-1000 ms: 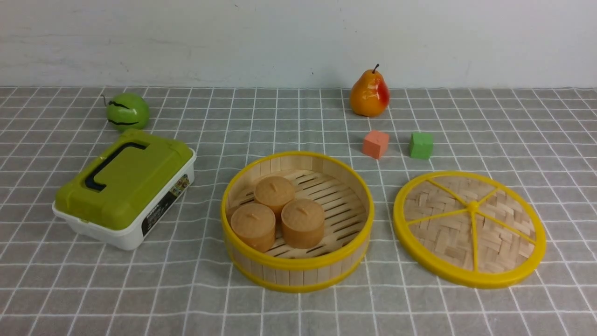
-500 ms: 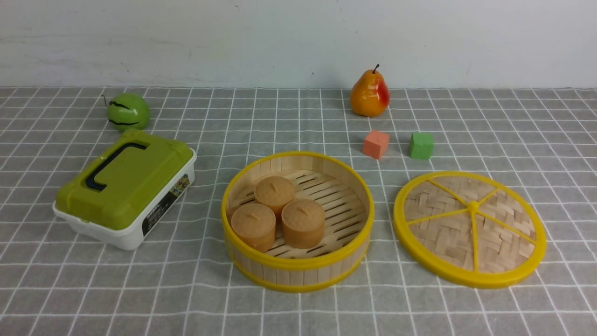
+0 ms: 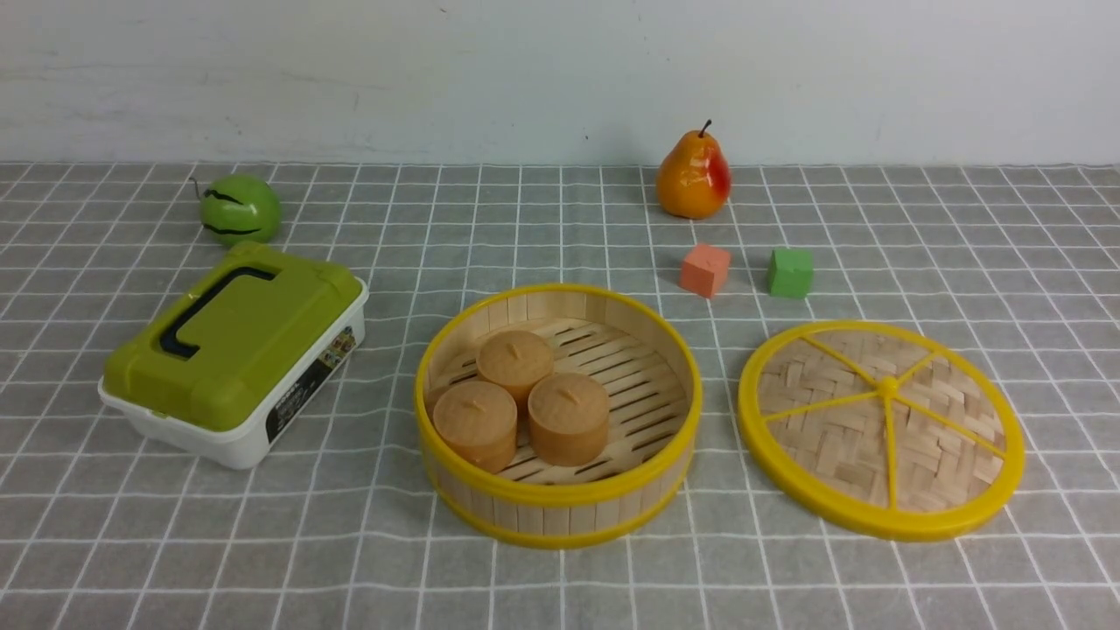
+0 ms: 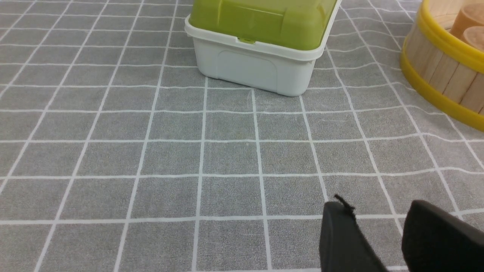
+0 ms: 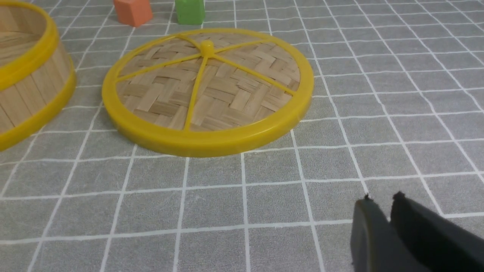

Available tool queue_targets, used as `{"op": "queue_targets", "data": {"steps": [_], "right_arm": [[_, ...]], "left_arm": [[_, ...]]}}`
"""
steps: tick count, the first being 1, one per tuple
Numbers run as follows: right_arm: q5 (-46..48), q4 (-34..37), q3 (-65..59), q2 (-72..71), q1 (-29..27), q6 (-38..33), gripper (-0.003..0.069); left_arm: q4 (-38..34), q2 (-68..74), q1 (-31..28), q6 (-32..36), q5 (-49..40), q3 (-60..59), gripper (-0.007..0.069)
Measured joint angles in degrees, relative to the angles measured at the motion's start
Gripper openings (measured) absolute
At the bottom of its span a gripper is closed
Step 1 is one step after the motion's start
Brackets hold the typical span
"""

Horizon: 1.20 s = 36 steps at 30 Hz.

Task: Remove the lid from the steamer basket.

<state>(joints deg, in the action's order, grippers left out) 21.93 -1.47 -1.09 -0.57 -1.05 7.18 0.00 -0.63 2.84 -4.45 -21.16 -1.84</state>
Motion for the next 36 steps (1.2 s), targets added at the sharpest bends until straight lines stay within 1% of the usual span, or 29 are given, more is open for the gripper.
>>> {"op": "queue_targets", "data": {"steps": [11, 36], "right_arm": [[0.0, 0.0, 0.0, 0.0, 0.0, 0.1, 0.0067], [0.0, 0.0, 0.0, 0.0, 0.0, 0.1, 0.0101]], "left_arm": [[0.0, 0.0, 0.0, 0.0, 0.0, 0.0, 0.0239], [0.0, 0.0, 0.0, 0.0, 0.0, 0.0, 0.0239]]}}
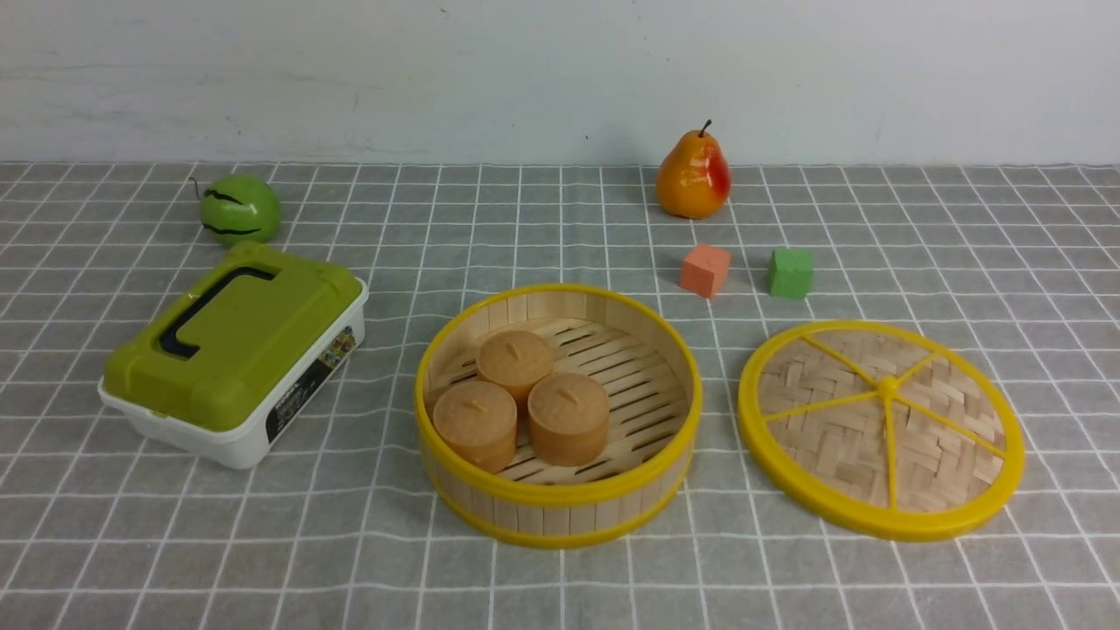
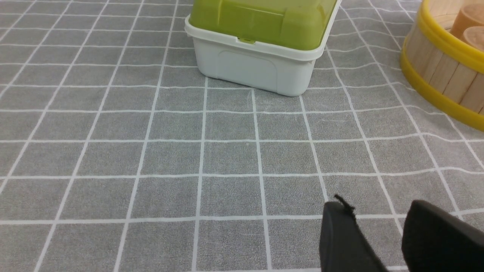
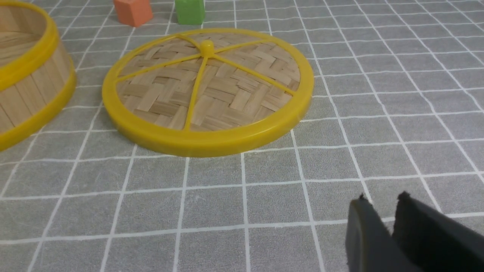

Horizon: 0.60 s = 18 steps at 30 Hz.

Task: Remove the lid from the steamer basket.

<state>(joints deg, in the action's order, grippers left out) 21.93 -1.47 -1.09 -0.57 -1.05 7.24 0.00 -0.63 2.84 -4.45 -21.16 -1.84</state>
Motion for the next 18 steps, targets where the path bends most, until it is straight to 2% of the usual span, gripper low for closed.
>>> {"op": "queue_targets", "data": {"steps": [18], "right_arm": [[0.0, 0.0, 0.0, 0.0, 0.0, 0.0, 0.0127]], "left_arm": [[0.0, 0.0, 0.0, 0.0, 0.0, 0.0, 0.0239]]}}
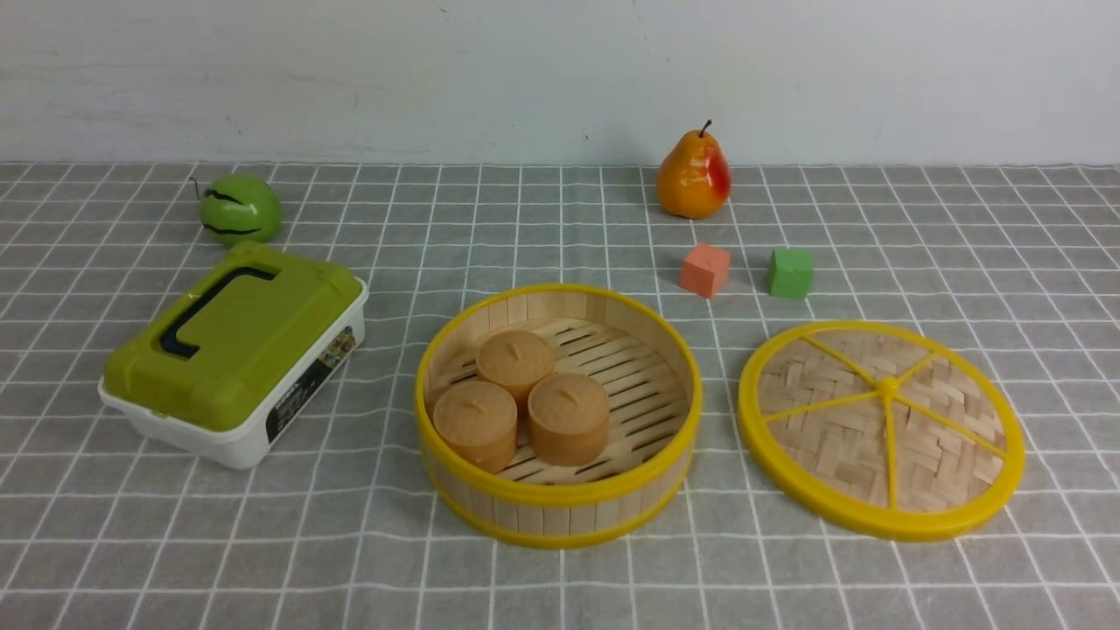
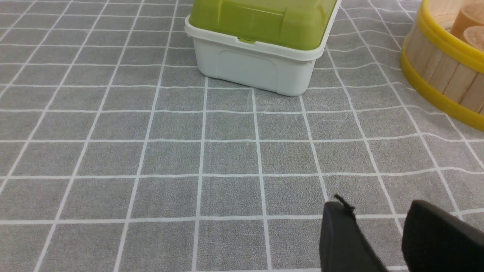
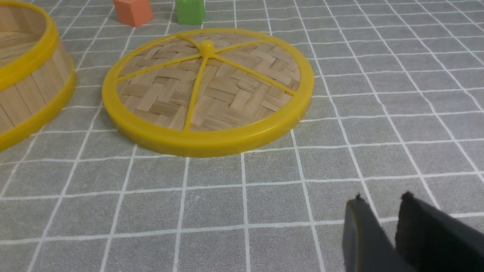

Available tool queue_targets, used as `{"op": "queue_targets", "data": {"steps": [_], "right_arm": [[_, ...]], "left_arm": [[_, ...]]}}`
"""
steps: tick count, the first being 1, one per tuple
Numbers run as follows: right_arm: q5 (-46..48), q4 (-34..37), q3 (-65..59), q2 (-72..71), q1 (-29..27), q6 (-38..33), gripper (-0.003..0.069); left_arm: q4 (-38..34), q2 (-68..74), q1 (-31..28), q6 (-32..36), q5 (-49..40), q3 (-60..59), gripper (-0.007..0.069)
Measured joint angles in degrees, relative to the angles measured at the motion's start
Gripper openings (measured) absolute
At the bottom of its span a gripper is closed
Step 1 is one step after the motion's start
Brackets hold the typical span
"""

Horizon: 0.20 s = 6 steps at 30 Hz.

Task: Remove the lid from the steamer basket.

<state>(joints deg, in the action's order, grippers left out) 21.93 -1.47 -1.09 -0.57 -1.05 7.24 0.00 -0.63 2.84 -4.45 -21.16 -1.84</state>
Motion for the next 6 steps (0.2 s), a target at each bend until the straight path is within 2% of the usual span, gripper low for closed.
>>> {"op": "queue_targets", "data": {"steps": [6], "right_arm": [[0.0, 0.0, 0.0, 0.0, 0.0, 0.0, 0.0134]], "left_arm": [[0.0, 0.0, 0.0, 0.0, 0.0, 0.0, 0.0239]]}}
